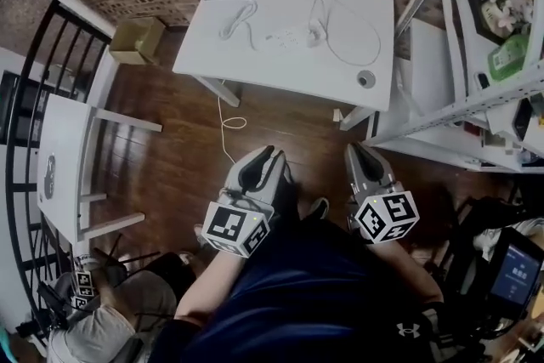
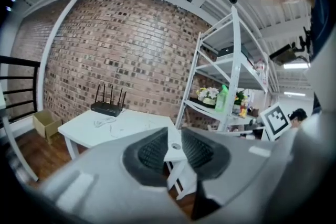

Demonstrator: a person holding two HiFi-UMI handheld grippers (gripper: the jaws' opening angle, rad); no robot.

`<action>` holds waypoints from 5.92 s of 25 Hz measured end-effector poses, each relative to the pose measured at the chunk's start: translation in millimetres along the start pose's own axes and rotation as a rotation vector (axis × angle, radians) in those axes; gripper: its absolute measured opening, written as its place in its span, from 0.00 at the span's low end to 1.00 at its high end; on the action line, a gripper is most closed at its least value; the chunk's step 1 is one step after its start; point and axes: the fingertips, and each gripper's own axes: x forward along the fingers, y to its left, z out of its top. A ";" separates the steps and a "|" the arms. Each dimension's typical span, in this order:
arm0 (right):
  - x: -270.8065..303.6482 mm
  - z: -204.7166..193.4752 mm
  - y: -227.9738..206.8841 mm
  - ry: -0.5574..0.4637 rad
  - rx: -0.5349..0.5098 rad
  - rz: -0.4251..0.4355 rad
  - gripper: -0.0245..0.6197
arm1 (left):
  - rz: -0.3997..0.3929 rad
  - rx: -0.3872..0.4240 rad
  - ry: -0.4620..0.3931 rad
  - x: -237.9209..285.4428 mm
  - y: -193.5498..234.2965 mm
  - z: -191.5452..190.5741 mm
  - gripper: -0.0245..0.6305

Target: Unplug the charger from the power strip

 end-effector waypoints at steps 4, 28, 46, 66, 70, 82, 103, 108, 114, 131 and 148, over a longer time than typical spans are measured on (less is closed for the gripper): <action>40.0 20.3 -6.7 0.007 -0.040 -0.041 0.07 | -0.025 0.005 -0.009 28.7 35.3 16.5 0.16; 261.9 37.2 -89.8 0.200 -0.230 -0.039 0.13 | 0.060 0.014 0.094 180.4 176.7 28.7 0.16; 363.6 -39.0 -139.6 0.491 -0.257 -0.035 0.34 | 0.052 0.211 0.426 303.2 242.4 -72.7 0.21; 395.6 -61.3 -145.8 0.612 -0.404 -0.177 0.27 | -0.164 0.452 0.635 375.6 242.4 -133.3 0.26; 397.1 -61.9 -146.9 0.609 -0.377 -0.160 0.26 | -0.188 0.434 0.668 375.5 240.7 -145.9 0.26; 396.7 -60.3 -145.6 0.617 -0.325 -0.160 0.26 | -0.198 0.385 0.675 374.7 241.1 -146.1 0.26; 390.3 -49.7 -142.1 0.568 -0.283 -0.138 0.26 | -0.184 0.378 0.658 377.0 243.2 -145.8 0.26; 384.6 -45.1 -147.0 0.556 -0.188 -0.142 0.26 | -0.167 0.385 0.648 377.4 243.9 -145.0 0.26; 372.0 -33.9 -152.0 0.522 -0.113 -0.149 0.26 | -0.136 0.391 0.647 374.4 246.9 -141.8 0.27; 331.8 -9.5 -201.1 0.332 0.320 -0.164 0.26 | -0.063 0.237 0.484 308.2 238.6 -75.6 0.20; 301.1 -43.7 -261.6 0.276 0.602 -0.270 0.26 | -0.057 0.213 0.523 275.1 237.0 -81.6 0.20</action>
